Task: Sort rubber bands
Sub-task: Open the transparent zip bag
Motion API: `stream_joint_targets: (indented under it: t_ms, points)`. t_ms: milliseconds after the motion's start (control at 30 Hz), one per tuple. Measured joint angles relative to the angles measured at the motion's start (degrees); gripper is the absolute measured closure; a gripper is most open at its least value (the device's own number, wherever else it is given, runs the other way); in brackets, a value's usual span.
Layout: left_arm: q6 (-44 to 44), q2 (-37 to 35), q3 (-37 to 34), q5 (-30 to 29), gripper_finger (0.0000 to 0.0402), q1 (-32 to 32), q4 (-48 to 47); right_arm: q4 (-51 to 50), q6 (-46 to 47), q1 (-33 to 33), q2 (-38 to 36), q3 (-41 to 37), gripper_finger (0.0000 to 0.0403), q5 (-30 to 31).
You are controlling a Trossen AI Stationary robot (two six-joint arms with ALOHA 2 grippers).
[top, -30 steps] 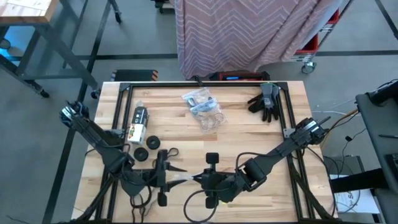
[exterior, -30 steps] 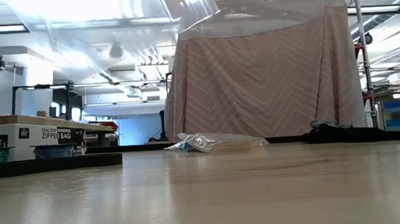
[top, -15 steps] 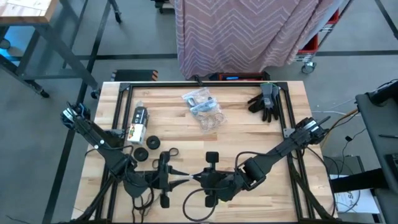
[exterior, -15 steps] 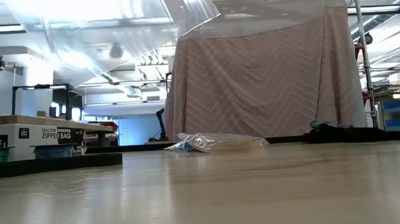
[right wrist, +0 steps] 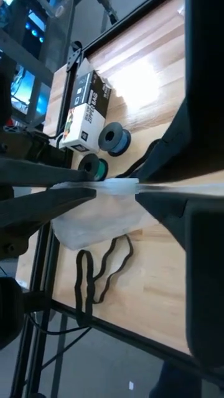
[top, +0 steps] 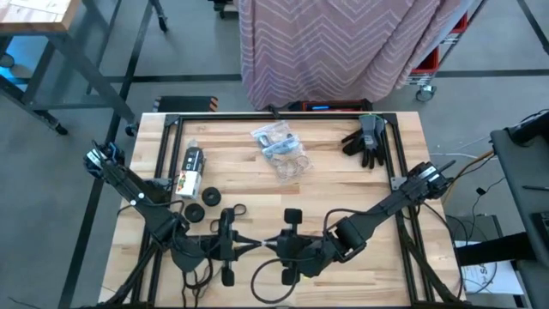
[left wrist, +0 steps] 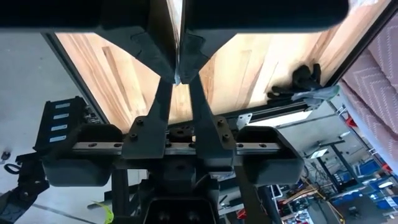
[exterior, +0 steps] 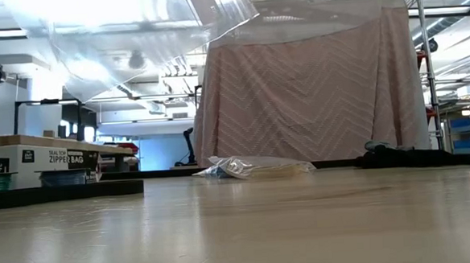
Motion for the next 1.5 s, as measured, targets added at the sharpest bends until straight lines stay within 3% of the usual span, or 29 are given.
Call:
stream_joint_targets:
  t_ms: [200,367,667,1067,1500]
  points:
    - [-0.3,0.0,0.0,0.0,0.0401,0.0,0.0,-0.6,0.0,-0.1,0.0,0.0,0.0296,0.0]
    - [-0.9,0.0,0.0,0.0,0.0401,0.0,0.0,0.0,-1.2,-0.2,0.0,0.0,0.0275,0.0]
    - [-1.3,0.0,-0.1,0.0,0.0401,0.0,0.0,1.3,-2.4,-0.3,-0.2,0.9,0.0308,0.1]
    - [-1.5,0.0,-0.2,-0.1,0.0402,0.0,0.7,2.0,-2.7,-0.3,-0.2,0.9,0.0394,0.0]
    - [-1.5,0.1,-0.2,-0.1,0.0401,0.0,0.4,-0.6,-0.1,-0.4,-0.2,1.0,0.0386,0.0]
